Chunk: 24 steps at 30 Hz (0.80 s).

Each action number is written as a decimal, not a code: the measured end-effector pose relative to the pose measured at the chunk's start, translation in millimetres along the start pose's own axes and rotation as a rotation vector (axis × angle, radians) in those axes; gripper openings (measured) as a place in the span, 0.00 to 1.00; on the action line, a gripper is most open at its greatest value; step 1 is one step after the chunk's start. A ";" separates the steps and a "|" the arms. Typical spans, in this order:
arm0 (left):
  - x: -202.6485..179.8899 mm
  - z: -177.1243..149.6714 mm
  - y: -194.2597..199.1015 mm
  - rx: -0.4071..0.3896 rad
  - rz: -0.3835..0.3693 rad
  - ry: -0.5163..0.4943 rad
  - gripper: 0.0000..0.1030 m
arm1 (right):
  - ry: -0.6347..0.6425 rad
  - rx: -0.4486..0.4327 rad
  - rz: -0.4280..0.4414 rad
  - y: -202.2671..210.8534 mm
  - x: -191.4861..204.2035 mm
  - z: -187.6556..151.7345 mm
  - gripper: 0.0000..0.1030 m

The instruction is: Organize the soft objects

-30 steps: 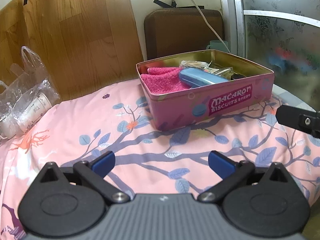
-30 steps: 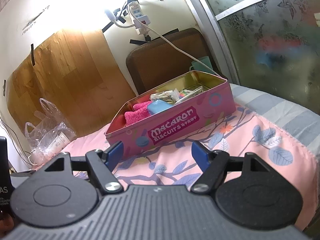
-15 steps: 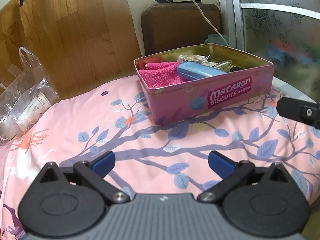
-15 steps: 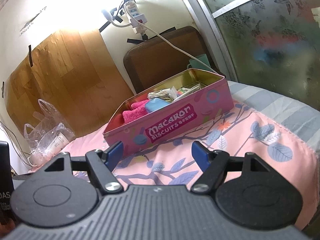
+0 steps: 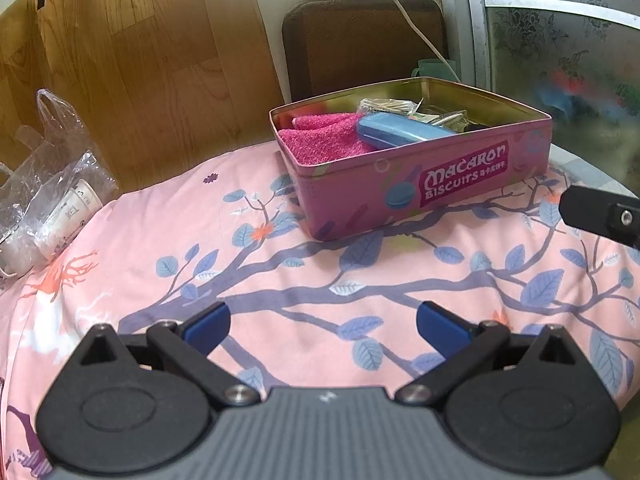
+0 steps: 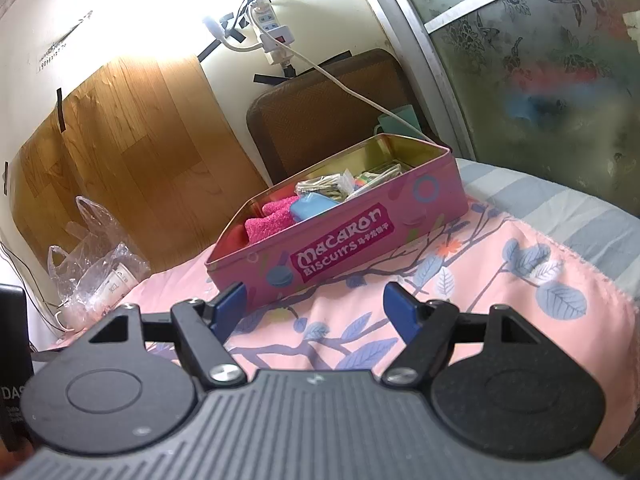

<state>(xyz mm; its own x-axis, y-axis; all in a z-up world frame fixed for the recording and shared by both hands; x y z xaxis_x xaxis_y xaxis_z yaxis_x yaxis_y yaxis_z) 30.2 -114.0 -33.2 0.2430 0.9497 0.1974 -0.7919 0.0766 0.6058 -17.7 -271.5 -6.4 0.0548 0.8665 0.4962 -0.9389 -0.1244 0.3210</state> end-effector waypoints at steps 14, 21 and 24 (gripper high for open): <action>1.4 -0.8 -0.7 0.002 0.008 -0.007 1.00 | 0.000 0.004 0.002 -1.0 -1.0 -0.4 0.75; 3.4 -0.7 -1.2 0.003 0.014 -0.003 1.00 | -0.002 0.004 0.002 -1.1 -0.9 -0.5 0.76; 4.2 -0.5 -1.5 0.003 0.016 -0.004 1.00 | -0.003 0.006 0.004 -1.7 -1.8 -1.6 0.76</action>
<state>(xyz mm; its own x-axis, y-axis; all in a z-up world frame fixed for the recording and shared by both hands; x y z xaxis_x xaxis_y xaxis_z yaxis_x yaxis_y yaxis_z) 32.2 -109.9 -33.6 0.2325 0.9496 0.2104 -0.7940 0.0604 0.6049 -16.7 -272.0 -9.1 0.0516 0.8646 0.4998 -0.9370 -0.1313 0.3237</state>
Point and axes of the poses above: each gripper's, at about its wrist camera, not at the fingertips, and y roughly against the way its jaws point, x to its left, z to its top, the point moved 7 cm from there along -y, roughly the way its jaws point, and after that the axes turned 1 degree about -x, right-handed, at the moved point
